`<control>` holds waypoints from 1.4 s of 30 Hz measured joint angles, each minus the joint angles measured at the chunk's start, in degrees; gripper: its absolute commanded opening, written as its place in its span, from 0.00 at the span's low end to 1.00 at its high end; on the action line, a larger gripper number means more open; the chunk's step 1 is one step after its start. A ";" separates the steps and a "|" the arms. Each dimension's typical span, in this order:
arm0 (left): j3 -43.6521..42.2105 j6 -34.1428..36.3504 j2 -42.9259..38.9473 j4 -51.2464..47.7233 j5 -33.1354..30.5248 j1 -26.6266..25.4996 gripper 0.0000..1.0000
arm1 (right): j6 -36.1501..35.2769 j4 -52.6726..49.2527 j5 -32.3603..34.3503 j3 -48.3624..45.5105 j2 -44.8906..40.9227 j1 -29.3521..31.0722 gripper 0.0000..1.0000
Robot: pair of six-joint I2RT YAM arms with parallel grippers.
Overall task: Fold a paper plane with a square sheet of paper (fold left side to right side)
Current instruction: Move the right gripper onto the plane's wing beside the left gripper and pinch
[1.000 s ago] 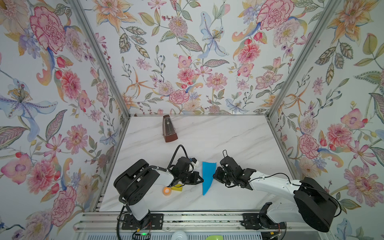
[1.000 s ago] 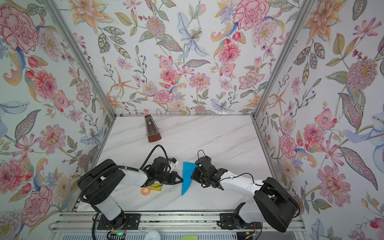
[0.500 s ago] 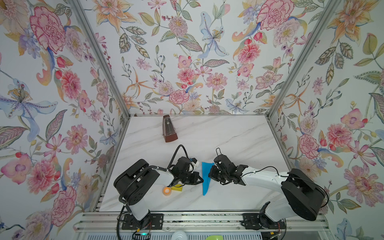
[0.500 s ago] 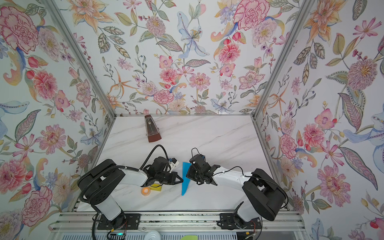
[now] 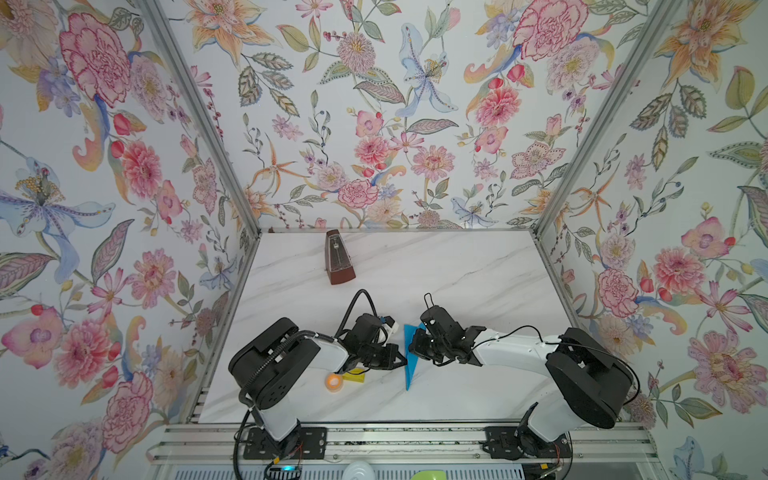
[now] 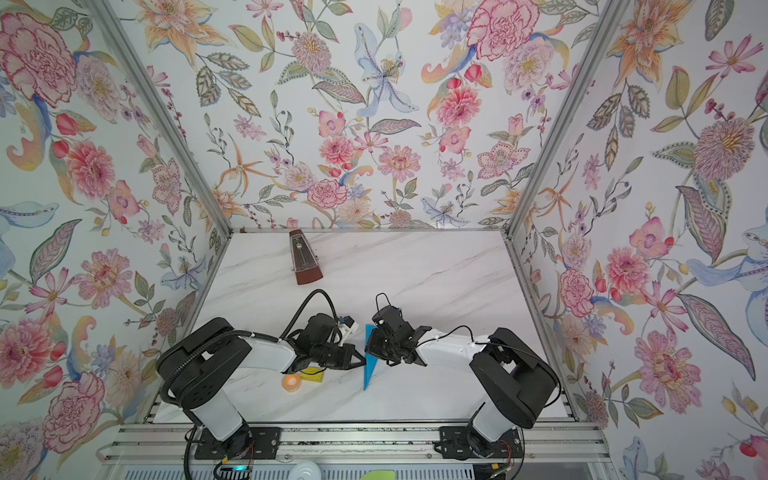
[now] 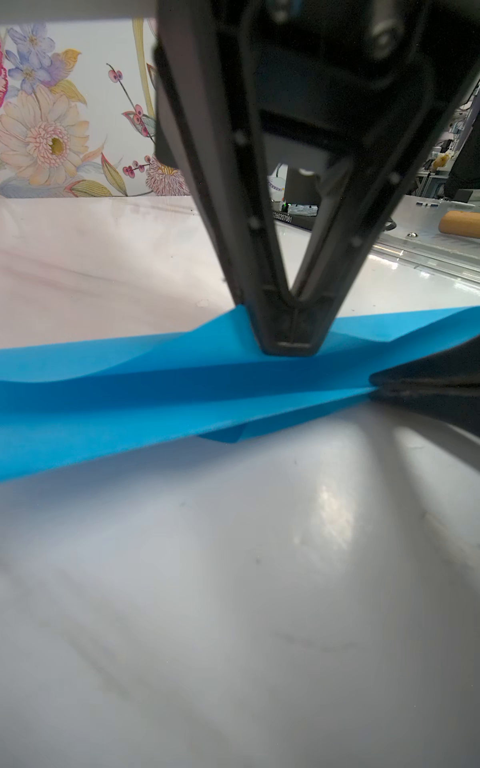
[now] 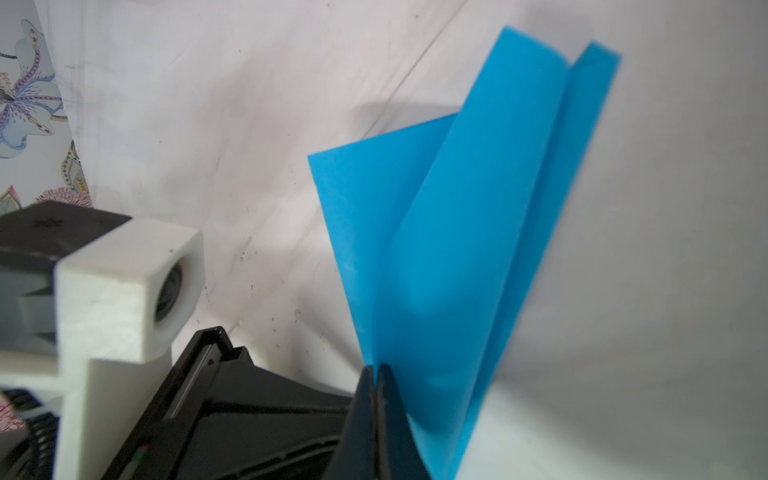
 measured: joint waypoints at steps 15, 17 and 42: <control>0.44 0.55 0.00 -0.81 -0.04 0.00 0.00 | -0.02 2.56 -0.83 -0.17 2.67 0.00 0.00; 0.55 0.57 0.00 -1.07 -0.04 0.00 0.00 | 0.00 2.54 -0.81 -0.24 2.69 0.00 0.00; 1.51 2.95 -2.27 -7.17 -1.66 0.79 0.10 | 0.02 5.88 -1.29 -1.22 4.66 -0.02 0.00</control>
